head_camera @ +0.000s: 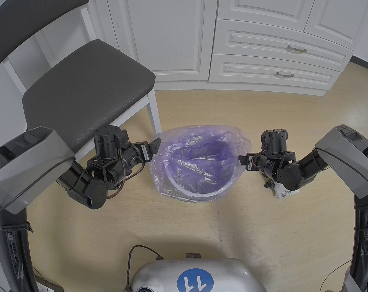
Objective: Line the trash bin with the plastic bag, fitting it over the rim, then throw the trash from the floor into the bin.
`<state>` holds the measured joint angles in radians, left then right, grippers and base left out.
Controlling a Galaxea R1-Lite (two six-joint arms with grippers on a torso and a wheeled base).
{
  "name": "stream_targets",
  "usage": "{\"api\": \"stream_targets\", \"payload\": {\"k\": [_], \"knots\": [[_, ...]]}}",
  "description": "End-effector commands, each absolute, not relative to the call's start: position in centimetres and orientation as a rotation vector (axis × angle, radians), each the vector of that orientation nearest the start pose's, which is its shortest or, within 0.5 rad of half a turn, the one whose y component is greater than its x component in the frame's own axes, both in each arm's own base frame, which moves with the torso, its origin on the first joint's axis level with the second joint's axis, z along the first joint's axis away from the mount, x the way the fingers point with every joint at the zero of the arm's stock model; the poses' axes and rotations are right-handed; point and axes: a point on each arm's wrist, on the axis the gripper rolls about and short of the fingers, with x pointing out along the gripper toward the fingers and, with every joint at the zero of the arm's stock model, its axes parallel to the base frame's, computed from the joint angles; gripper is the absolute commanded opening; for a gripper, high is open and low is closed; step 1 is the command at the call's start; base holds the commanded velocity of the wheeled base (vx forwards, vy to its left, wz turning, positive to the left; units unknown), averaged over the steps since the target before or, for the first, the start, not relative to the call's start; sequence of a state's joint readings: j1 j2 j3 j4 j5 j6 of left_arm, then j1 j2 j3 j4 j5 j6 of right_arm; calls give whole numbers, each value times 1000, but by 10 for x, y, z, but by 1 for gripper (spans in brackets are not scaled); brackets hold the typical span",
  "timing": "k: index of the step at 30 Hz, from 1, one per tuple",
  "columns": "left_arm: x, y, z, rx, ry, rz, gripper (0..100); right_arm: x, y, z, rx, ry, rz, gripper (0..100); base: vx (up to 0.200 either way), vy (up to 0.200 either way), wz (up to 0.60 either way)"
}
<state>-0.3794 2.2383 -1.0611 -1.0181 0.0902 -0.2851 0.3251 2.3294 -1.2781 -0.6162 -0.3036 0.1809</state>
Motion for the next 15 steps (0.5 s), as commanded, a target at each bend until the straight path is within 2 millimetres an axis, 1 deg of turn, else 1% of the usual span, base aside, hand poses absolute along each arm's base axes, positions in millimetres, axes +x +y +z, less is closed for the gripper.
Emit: {"api": "stream_targets", "payload": {"k": [1, 2, 3, 4, 5, 7, 9, 12, 13, 14, 15], "knots": [[387, -154, 110, -286, 197, -265, 100, 428, 137, 63, 45, 410, -16, 100, 0, 0, 0], [384, -154, 115, -298, 216, -263, 100, 428, 137, 64, 46, 408, -16, 100, 0, 0, 0], [384, -154, 115, -298, 216, -263, 100, 428, 137, 64, 46, 408, -16, 100, 0, 0, 0], [380, -154, 120, -302, 254, -258, 100, 428, 138, 65, 46, 407, -14, 100, 0, 0, 0], [380, -154, 120, -302, 254, -258, 100, 428, 138, 65, 46, 407, -14, 100, 0, 0, 0], [376, -156, 125, -309, 323, -249, 100, 427, 138, 64, 45, 408, -14, 100, 0, 0, 0], [375, -160, 127, -345, 338, -242, 100, 427, 138, 64, 45, 410, -14, 100, 0, 0, 0], [379, -164, 129, -374, 303, -211, 100, 427, 137, 65, 45, 410, -16, 100, 0, 0, 0], [380, -164, 128, -373, 300, -205, 100, 427, 137, 65, 45, 411, -16, 100, 0, 0, 0], [385, -166, 122, -369, 266, -180, 100, 427, 137, 65, 41, 423, -17, 100, 0, 0, 0], [385, -167, 122, -374, 233, -166, 100, 427, 137, 66, 41, 427, -18, 100, 0, 0, 0]]}}
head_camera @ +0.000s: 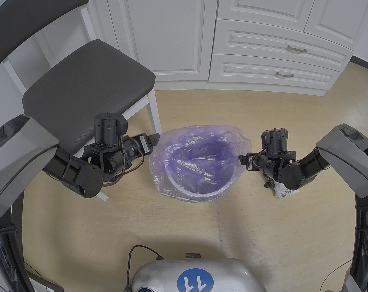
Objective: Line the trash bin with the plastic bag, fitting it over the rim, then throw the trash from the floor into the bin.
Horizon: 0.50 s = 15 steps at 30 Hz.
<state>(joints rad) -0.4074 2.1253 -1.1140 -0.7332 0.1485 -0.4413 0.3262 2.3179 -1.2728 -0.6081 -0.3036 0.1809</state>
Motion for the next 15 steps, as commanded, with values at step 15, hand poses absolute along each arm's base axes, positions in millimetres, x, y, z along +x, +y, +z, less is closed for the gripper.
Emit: {"api": "stream_targets", "payload": {"k": [15], "knots": [[348, -181, 135, -225, 357, -233, 100, 426, 136, 69, 45, 438, -21, 100, 0, 0, 0]]}}
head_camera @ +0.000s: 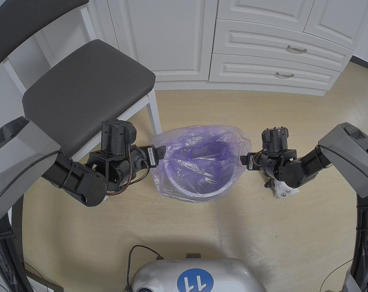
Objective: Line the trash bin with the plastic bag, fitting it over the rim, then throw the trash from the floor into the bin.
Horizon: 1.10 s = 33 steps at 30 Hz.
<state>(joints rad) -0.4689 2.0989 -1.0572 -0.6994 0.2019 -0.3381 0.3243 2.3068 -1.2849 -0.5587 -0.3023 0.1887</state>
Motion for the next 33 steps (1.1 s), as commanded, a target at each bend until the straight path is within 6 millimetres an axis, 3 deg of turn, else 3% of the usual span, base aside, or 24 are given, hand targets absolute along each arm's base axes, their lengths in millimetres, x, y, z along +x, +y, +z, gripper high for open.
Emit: {"api": "stream_targets", "payload": {"k": [1, 18, 28, 33], "knots": [[347, -181, 136, -220, 370, -231, 100, 426, 136, 69, 44, 438, -20, 100, 0, 0, 0], [339, -188, 132, -186, 407, -223, 100, 425, 136, 68, 42, 445, -21, 100, 0, 0, 0], [339, -189, 127, -175, 427, -225, 100, 406, 135, 66, -7, 546, 7, 100, 0, 0, 0], [354, -188, 117, -172, 483, -195, 100, 387, 127, 96, -13, 505, 52, 100, 0, 0, 0]]}}
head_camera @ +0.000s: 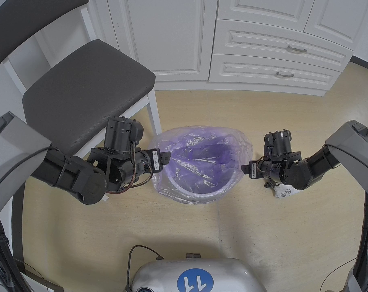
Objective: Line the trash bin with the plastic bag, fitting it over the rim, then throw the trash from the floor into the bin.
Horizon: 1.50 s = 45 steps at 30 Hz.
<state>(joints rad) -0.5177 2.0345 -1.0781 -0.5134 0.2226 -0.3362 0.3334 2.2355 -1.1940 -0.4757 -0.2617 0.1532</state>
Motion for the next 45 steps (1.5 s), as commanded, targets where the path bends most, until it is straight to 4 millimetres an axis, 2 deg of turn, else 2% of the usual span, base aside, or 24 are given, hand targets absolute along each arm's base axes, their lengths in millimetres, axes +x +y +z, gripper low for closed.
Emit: {"api": "stream_targets", "payload": {"k": [1, 3, 6, 9, 12, 17, 21, 24, 29, 33, 39, 45], "knots": [[354, -189, 117, -172, 481, -195, 100, 386, 127, 97, -12, 504, 54, 100, 0, 0, 0], [369, -191, 104, -216, 487, -173, 100, 376, 124, 113, 2, 481, 84, 100, 0, 0, 0], [377, -195, 99, -246, 497, -163, 100, 371, 124, 116, 9, 480, 112, 100, 0, 0, 0], [386, -201, 83, -250, 514, -154, 100, 373, 134, 107, 2, 497, 142, 100, 0, 0, 0], [391, -206, 74, -255, 524, -154, 100, 383, 148, 94, 3, 494, 150, 100, 0, 0, 0], [398, -208, 76, -300, 505, -148, 100, 399, 161, 76, 43, 462, 151, 100, 0, 0, 0], [410, -209, 74, -333, 479, -113, 100, 413, 168, 73, 112, 437, 122, 100, 0, 0, 0], [424, -205, 80, -389, 430, -54, 100, 424, 172, 68, 147, 419, 91, 100, 0, 0, 0], [433, -199, 85, -428, 404, -30, 100, 441, 174, 62, 209, 383, 42, 100, 0, 0, 0], [442, -194, 80, -444, 392, -13, 100, 460, 177, 66, 321, 321, 7, 100, 0, 0, 0], [458, -184, 83, -523, 347, 23, 100, 474, 180, 82, 497, 216, 11, 100, 0, 0, 0], [468, -175, 89, -588, 309, 44, 100, 480, 179, 71, 514, 178, 22, 100, 0, 0, 0]]}}
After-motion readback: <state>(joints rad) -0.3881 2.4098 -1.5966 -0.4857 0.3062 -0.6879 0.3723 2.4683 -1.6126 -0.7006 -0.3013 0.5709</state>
